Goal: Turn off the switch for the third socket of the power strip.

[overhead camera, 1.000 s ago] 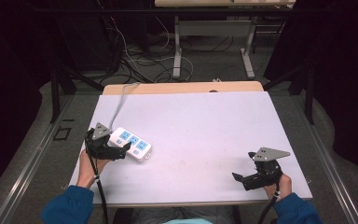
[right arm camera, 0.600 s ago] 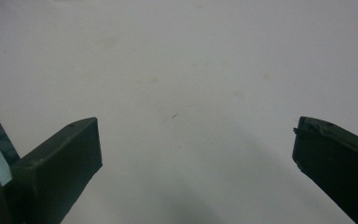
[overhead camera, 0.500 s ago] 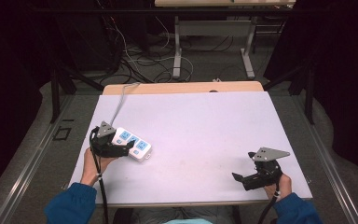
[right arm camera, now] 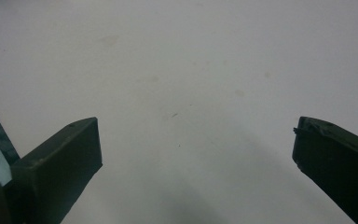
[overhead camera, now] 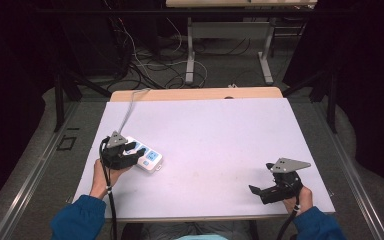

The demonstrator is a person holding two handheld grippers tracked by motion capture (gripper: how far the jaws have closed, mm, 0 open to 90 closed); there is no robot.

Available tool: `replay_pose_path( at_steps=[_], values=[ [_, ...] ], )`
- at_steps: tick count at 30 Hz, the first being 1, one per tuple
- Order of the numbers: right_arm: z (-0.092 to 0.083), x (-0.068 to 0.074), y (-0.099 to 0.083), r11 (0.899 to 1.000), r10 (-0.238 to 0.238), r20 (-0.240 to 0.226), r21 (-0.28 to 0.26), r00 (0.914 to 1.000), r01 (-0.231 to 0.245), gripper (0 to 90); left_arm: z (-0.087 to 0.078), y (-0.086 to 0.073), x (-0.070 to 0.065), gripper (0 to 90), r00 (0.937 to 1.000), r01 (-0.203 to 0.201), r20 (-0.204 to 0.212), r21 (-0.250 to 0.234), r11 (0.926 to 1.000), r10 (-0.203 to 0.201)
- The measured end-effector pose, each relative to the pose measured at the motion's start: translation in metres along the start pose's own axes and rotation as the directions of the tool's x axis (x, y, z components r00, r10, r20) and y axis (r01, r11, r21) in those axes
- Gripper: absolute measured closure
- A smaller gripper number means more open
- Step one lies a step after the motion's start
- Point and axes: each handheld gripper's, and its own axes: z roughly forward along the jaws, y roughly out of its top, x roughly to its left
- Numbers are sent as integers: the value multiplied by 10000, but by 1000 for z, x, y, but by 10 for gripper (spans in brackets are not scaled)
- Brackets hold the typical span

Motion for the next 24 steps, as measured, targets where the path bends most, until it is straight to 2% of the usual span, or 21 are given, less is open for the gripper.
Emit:
replay_pose_path(
  at_steps=[6,17,24],
  values=[
    [0,0,0,10000,-4,46,-48,10000,5,9,2,-1,-1,656,9996,-174,219,97,9998,171],
    [1,0,0,10000,-50,25,8,10000,50,11,6,-4,-2,855,9980,-117,630,123,9999,109],
    [1,0,0,10000,-57,37,-16,10000,57,12,8,-5,-3,899,9970,-194,748,212,9996,178]
  ],
)
